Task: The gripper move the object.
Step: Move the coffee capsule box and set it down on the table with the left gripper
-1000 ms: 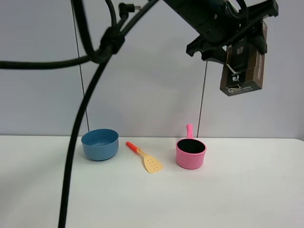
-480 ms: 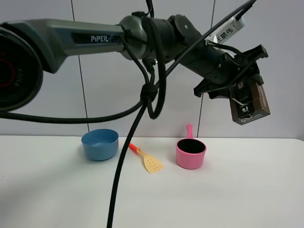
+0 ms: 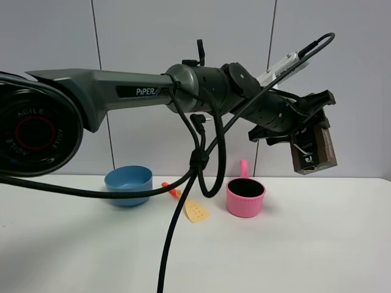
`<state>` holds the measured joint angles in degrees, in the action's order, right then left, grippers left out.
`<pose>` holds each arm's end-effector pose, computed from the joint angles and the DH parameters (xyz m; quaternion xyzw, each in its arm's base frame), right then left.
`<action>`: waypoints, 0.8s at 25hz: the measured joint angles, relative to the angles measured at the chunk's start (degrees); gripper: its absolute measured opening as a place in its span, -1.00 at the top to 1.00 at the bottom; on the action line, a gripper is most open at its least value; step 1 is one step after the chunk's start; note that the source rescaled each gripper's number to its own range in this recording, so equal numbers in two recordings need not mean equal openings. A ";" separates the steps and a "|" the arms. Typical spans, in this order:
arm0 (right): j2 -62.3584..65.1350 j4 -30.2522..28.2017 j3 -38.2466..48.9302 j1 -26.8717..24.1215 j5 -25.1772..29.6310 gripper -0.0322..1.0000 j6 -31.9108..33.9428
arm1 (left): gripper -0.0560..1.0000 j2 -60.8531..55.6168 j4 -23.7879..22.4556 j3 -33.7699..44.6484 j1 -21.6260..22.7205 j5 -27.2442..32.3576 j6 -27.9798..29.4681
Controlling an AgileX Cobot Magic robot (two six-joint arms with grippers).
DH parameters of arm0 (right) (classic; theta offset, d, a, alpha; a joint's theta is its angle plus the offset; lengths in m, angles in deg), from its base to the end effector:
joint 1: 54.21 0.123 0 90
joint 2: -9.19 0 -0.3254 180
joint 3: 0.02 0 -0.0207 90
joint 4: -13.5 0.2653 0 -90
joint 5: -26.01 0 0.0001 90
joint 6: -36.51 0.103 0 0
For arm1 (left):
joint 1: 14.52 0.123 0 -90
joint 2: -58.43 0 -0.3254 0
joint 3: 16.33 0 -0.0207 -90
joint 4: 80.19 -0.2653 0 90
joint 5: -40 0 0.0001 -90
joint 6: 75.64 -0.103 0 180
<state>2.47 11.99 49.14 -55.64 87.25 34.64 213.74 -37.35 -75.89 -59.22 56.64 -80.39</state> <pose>-0.0236 -0.0018 0.2800 -0.0027 0.8531 -0.0282 0.5210 0.4533 -0.4769 0.2215 0.1123 0.7999 -0.4416 0.3906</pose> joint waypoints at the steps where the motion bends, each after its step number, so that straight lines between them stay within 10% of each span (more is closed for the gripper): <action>1: 0.00 0.00 0.00 0.00 0.00 -1.00 0.00 | 0.89 0.33 1.05 0.00 -0.07 -0.37 -1.14; 10: 0.00 0.00 0.00 0.00 0.00 -1.00 0.00 | 0.89 3.71 10.01 0.00 -1.63 -1.98 -10.44; 20: 0.00 0.00 0.00 0.00 0.00 -1.00 0.00 | 0.89 6.29 3.09 0.00 -1.16 -2.57 -10.84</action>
<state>2.47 11.99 49.14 -55.64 87.25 34.64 220.02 -34.26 -75.89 -60.39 54.07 -91.23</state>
